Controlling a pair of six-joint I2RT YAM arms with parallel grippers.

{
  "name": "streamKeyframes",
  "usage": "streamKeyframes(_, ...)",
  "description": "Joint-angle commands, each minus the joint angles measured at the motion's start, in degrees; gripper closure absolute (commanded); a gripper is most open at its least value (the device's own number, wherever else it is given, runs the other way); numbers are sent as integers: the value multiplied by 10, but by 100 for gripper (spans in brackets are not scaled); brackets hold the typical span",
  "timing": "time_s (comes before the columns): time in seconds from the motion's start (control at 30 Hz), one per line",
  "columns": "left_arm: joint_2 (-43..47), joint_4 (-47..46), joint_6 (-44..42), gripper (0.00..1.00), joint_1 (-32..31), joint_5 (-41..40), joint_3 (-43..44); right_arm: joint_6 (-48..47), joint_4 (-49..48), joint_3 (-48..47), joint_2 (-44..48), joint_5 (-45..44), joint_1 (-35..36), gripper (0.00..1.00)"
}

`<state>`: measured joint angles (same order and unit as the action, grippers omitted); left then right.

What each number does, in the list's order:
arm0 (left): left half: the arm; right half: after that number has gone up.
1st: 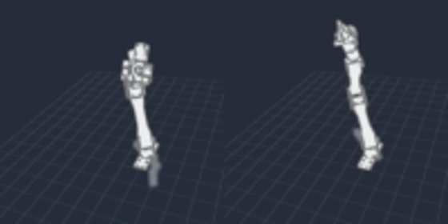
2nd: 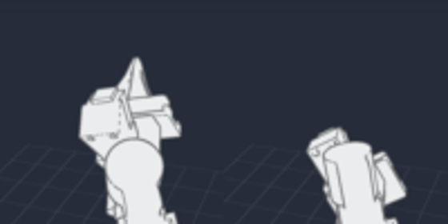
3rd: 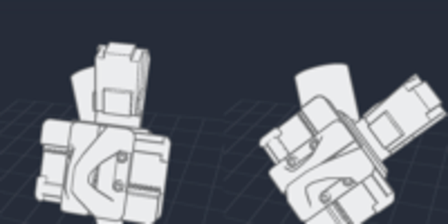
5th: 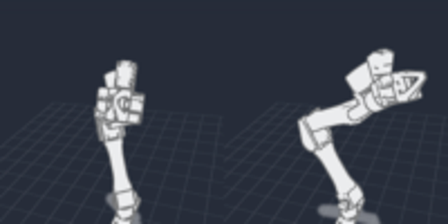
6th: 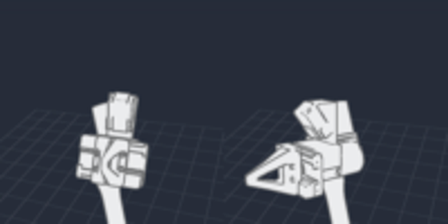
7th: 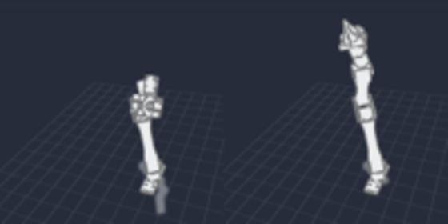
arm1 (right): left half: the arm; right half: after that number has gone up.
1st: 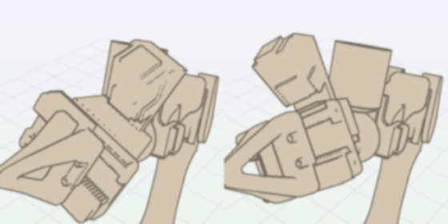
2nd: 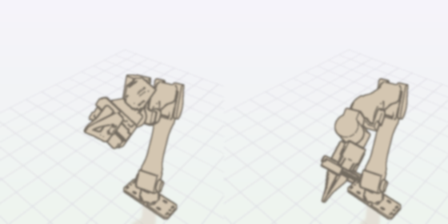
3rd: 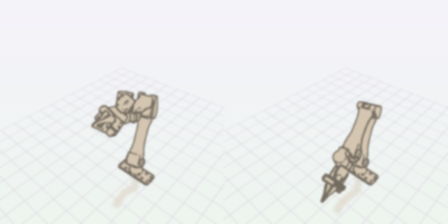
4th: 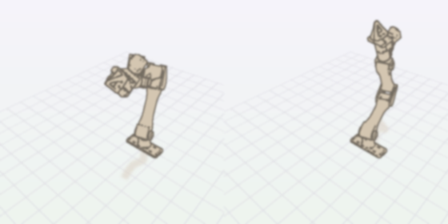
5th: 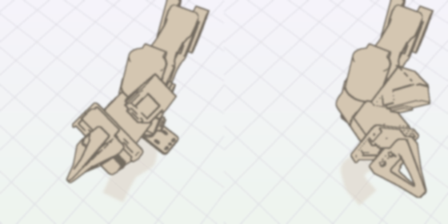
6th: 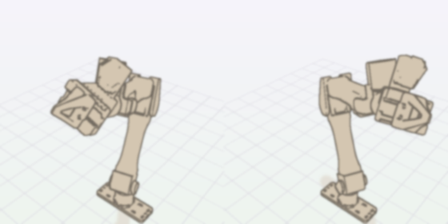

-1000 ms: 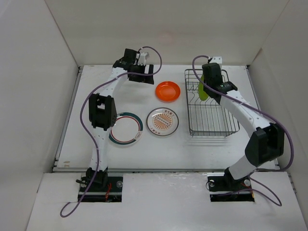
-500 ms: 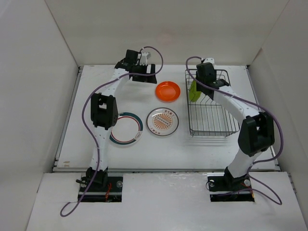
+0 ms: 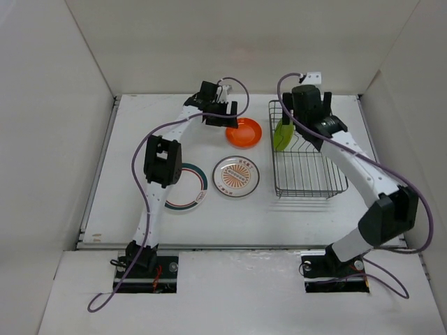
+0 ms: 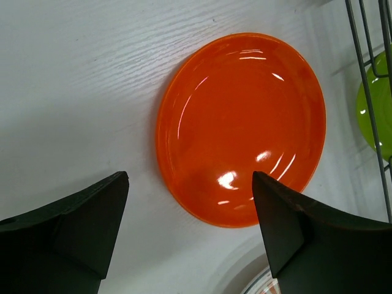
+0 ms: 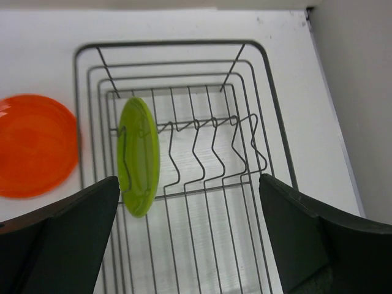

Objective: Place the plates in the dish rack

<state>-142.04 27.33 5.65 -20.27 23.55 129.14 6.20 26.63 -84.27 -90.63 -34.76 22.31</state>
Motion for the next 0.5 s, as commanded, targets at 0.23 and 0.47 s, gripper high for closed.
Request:
streamKeyframes(0.23, -45, -18, 25, 38, -3, -40, 55, 5, -38, 56, 197, 19, 40, 0)
streamKeyframes(0.47, -61, -12, 37, 66, -3, -45, 61, 12, -38, 79, 223, 44, 40, 0)
